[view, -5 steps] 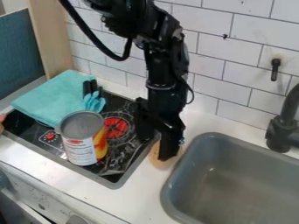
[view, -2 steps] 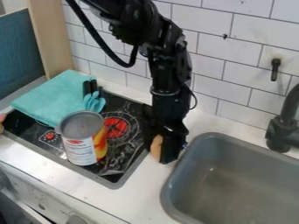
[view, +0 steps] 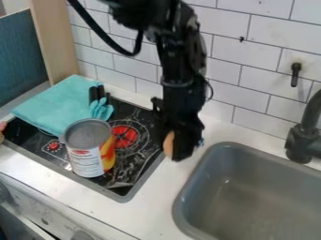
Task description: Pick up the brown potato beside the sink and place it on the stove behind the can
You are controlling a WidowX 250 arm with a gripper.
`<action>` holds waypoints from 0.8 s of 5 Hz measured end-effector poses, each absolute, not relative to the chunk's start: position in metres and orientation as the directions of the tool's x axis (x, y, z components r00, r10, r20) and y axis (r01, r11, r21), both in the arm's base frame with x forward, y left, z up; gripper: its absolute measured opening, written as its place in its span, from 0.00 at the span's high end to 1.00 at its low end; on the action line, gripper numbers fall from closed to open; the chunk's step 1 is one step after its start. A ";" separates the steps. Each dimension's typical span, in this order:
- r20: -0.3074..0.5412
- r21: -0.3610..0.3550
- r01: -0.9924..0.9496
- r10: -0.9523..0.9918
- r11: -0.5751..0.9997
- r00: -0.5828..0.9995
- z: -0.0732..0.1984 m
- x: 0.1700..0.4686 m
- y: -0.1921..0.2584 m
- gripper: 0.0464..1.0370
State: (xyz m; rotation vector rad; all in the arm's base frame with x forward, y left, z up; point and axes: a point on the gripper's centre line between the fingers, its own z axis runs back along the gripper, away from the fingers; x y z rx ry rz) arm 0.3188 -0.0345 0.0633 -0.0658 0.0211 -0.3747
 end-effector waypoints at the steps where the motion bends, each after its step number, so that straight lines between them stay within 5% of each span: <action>1: 0.027 -0.059 0.359 -0.358 0.931 0.933 0.085 0.318 -0.034 0.46; 4: 0.066 -0.046 0.243 -0.240 0.969 0.968 0.101 0.332 0.017 0.46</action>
